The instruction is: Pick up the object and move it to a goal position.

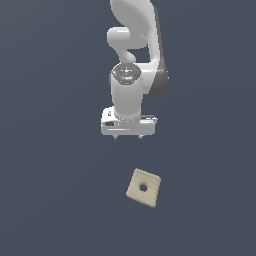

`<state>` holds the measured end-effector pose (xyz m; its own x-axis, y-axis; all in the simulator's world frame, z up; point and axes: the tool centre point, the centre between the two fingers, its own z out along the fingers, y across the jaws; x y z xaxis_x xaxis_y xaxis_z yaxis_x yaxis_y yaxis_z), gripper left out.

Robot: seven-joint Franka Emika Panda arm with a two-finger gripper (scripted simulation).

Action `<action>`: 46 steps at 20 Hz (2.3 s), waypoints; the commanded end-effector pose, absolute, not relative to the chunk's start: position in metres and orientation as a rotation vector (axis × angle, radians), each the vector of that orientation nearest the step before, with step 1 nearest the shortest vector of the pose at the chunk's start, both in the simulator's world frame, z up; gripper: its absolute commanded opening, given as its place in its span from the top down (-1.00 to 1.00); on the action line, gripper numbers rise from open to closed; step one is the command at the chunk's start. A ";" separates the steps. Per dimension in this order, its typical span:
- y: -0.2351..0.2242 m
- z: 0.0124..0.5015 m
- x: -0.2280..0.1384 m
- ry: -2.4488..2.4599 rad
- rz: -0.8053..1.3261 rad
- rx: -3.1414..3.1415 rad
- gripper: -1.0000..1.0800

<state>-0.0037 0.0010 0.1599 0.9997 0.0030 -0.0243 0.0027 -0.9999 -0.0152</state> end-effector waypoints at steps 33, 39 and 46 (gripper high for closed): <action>0.019 0.078 0.053 -0.423 -0.178 -3.424 -0.62; 0.035 0.060 0.076 -0.712 -0.329 -3.520 -0.62; 0.069 0.053 0.102 -1.137 -0.544 -3.547 -0.62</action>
